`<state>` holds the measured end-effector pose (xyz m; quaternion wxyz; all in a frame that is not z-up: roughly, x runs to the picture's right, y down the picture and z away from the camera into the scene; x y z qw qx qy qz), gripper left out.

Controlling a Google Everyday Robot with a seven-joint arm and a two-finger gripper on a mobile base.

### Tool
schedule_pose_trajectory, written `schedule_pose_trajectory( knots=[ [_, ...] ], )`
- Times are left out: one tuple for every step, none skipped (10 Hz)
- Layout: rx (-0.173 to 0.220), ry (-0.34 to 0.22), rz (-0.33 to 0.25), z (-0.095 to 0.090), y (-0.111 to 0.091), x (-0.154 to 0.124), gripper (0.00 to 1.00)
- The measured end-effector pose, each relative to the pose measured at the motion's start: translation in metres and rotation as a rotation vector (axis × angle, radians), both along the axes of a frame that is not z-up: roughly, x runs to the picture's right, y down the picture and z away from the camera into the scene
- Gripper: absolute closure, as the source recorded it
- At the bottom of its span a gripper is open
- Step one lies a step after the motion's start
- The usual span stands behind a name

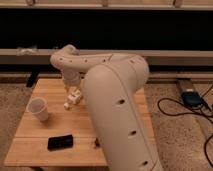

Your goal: Place the bottle in the ceramic bowl

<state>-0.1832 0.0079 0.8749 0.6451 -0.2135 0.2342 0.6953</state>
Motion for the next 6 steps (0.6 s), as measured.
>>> schedule_pose_trajectory(
  knots=[
    [0.004,0.015,0.019,0.018,-0.006,-0.003,0.35],
    [0.008,0.025,0.028,0.027,-0.008,-0.002,0.35],
    [0.005,0.036,0.039,0.04,-0.007,0.0,0.35],
    [-0.001,0.041,0.039,0.049,-0.001,-0.002,0.35],
    [-0.005,0.04,0.041,0.054,0.003,-0.007,0.35],
    [-0.008,0.039,0.044,0.058,0.004,-0.01,0.35]
  ],
)
